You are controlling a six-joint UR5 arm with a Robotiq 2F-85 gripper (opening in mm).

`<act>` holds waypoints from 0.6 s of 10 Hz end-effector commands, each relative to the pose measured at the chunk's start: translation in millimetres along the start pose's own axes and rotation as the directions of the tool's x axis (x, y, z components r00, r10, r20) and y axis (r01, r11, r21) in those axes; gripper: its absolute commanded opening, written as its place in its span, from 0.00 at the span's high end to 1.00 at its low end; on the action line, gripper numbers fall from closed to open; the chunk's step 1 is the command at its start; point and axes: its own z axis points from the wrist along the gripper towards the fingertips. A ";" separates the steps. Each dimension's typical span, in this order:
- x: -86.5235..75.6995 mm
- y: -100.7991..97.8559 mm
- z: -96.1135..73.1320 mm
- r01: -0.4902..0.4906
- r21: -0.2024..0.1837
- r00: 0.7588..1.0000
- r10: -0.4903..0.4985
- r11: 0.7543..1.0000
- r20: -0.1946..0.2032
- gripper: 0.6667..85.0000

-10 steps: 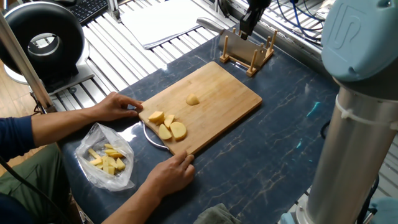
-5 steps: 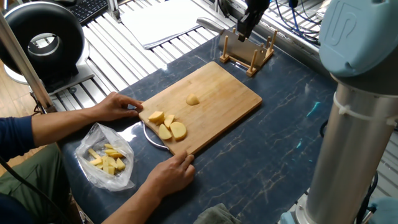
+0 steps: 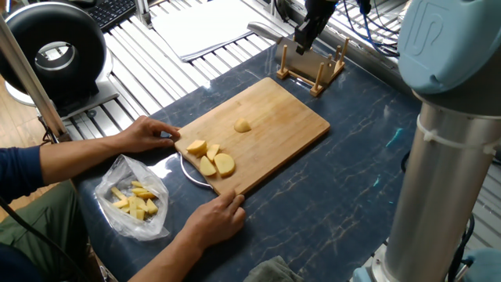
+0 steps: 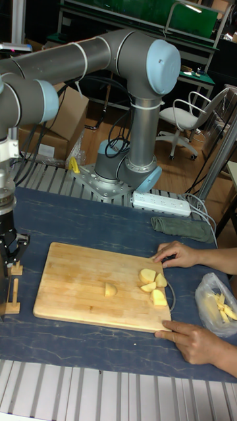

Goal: Chop the potatoes

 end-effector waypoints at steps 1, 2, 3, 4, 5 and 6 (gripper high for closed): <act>-7.9 6.6 3.7 -0.030 -0.012 0.999 0.030 0.999 0.013 0.63; -9.3 9.2 4.3 -0.035 -0.012 0.999 0.035 0.999 0.013 0.63; -11.2 10.7 6.4 -0.036 -0.012 0.999 0.036 0.999 0.015 0.63; -13.4 10.7 9.1 -0.035 -0.012 0.999 0.035 0.999 0.019 0.63; -15.2 11.0 11.7 -0.037 -0.008 0.999 0.038 0.999 0.022 0.63; -16.9 11.9 13.1 -0.043 -0.002 0.999 0.043 0.999 0.024 0.63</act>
